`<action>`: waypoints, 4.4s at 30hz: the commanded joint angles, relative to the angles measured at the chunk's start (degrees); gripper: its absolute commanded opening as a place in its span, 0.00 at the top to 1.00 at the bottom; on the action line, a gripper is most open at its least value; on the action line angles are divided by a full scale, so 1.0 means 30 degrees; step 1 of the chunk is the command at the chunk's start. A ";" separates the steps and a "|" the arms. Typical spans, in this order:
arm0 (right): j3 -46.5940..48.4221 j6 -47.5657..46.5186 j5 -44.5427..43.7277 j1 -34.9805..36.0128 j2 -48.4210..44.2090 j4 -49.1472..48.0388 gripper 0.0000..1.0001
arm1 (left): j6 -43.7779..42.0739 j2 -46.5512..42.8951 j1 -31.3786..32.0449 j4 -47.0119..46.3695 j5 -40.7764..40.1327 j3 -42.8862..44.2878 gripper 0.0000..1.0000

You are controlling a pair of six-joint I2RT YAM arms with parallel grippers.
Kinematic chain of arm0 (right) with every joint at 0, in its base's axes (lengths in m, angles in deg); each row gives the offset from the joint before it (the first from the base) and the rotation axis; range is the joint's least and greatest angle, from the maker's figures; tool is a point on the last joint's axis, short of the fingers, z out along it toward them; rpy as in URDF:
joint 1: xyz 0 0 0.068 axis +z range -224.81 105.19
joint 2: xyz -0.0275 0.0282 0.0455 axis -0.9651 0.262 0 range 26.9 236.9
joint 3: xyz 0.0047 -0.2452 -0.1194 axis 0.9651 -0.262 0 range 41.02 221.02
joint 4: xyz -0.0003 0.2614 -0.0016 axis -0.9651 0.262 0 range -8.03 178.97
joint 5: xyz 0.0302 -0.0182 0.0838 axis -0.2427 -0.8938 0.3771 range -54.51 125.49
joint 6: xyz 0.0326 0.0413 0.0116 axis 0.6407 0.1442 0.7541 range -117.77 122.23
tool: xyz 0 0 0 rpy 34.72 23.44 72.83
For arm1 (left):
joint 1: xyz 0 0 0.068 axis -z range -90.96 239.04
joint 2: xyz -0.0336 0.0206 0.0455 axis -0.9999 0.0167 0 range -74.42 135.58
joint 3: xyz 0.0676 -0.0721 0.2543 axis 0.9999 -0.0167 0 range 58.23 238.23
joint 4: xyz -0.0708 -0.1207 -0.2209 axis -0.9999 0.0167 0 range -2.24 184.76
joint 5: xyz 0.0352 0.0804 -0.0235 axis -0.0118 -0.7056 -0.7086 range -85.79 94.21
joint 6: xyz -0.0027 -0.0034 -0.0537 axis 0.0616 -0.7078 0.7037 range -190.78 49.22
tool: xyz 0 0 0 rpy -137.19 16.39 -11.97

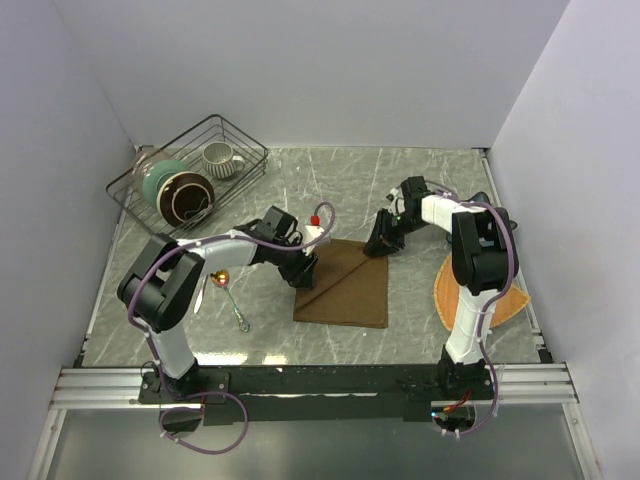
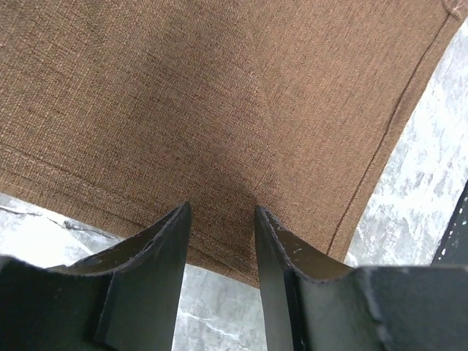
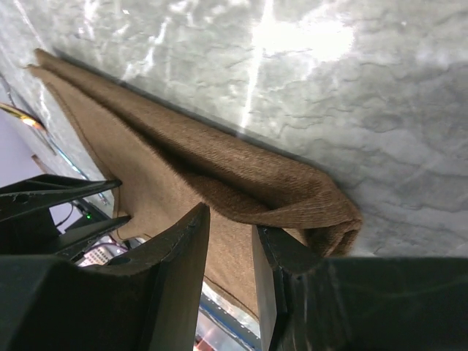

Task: Fold the napkin into a case and place the utensils inside
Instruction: Smooth out the upper triangle-folded napkin at the center of the board.

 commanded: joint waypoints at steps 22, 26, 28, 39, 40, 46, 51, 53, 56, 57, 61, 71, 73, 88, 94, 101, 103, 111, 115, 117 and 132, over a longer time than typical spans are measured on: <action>0.2390 -0.1425 -0.0014 -0.0055 -0.0024 0.1012 0.62 | -0.0972 -0.0294 0.0708 0.0834 -0.0411 0.0854 0.51; 0.1804 -0.2040 -0.1392 -0.0231 0.0124 0.1072 0.62 | -0.1030 -0.0323 0.0708 0.1039 -0.0500 0.0707 0.51; 0.1481 -0.2304 -0.1776 -0.0232 0.0153 0.1159 0.63 | -0.1147 -0.0352 0.0737 0.1214 -0.0704 0.0648 0.51; 0.0981 -0.2891 -0.1314 -0.0232 -0.0722 0.1716 0.70 | -0.1441 -0.0469 0.0737 0.1626 -0.0969 0.0589 0.52; 0.1069 -0.2920 -0.0874 -0.0290 -0.0871 0.1716 0.70 | -0.1440 -0.0469 0.0737 0.1625 -0.0939 0.0618 0.52; 0.2826 -0.3388 0.1152 -0.0261 -0.1780 0.2418 0.64 | -0.1528 -0.0499 0.0796 0.1537 -0.0939 0.0706 0.52; 0.3588 -0.4150 0.0334 -0.0261 -0.1519 0.2653 0.58 | -0.1557 -0.0352 0.0913 0.1537 -0.0997 0.0823 0.52; 0.3677 -0.4180 -0.0221 -0.0232 -0.1196 0.2566 0.55 | -0.1558 -0.0352 0.0943 0.1508 -0.1056 0.0824 0.52; 0.3794 -0.4296 -0.0982 -0.0086 -0.0757 0.2477 0.53 | -0.1558 -0.0323 0.0943 0.1508 -0.1056 0.0824 0.52; 0.3795 -0.4355 -0.1160 -0.0056 -0.0610 0.2536 0.54 | -0.1529 -0.0294 0.0972 0.1508 -0.1056 0.0824 0.52; 0.3503 -0.4794 -0.1747 -0.0026 -0.0198 0.2712 0.54 | -0.1528 -0.0177 0.0972 0.1625 -0.1115 0.0941 0.52; 0.2506 -0.5586 -0.4061 0.0003 0.0124 0.2565 0.64 | -0.1528 -0.0118 0.1001 0.1713 -0.1115 0.0999 0.52; 0.2418 -0.5732 -0.4383 -0.0026 0.0124 0.2653 0.66 | -0.1557 -0.0118 0.0972 0.1713 -0.1144 0.1087 0.52; 0.3998 -0.7751 -0.0958 -0.0026 -0.1164 0.3709 0.49 | -0.1792 -0.0147 0.1206 0.1684 -0.1203 0.1058 0.52; 0.4848 -0.7988 -0.0956 0.0471 -0.0639 0.3445 0.47 | -0.1792 -0.0089 0.1236 0.1683 -0.1232 0.1087 0.52; 0.5055 -0.8339 -0.1746 0.1028 -0.0053 0.3035 0.47 | -0.1675 -0.0088 0.1265 0.1596 -0.1232 0.1000 0.51; 0.4909 -0.8574 -0.1894 0.1115 0.0123 0.3064 0.47 | -0.1646 -0.0088 0.1236 0.1596 -0.1232 0.0999 0.51; 0.3708 -0.9452 -0.3064 0.1175 0.0212 0.2800 0.50 | -0.1645 -0.0147 0.1265 0.1625 -0.1291 0.0912 0.51; 0.3239 -0.9571 -0.3504 0.1174 0.0270 0.2624 0.52 | -0.1645 -0.0147 0.1236 0.1625 -0.1262 0.0912 0.51; 0.3151 -0.9629 -0.3651 0.1175 0.0300 0.2507 0.53 | -0.1645 -0.0176 0.1265 0.1625 -0.1261 0.0941 0.51; 0.3294 -1.0185 -0.2136 0.0970 -0.0724 0.3033 0.56 | -0.1733 -0.0264 0.1236 0.1566 -0.1291 0.0824 0.51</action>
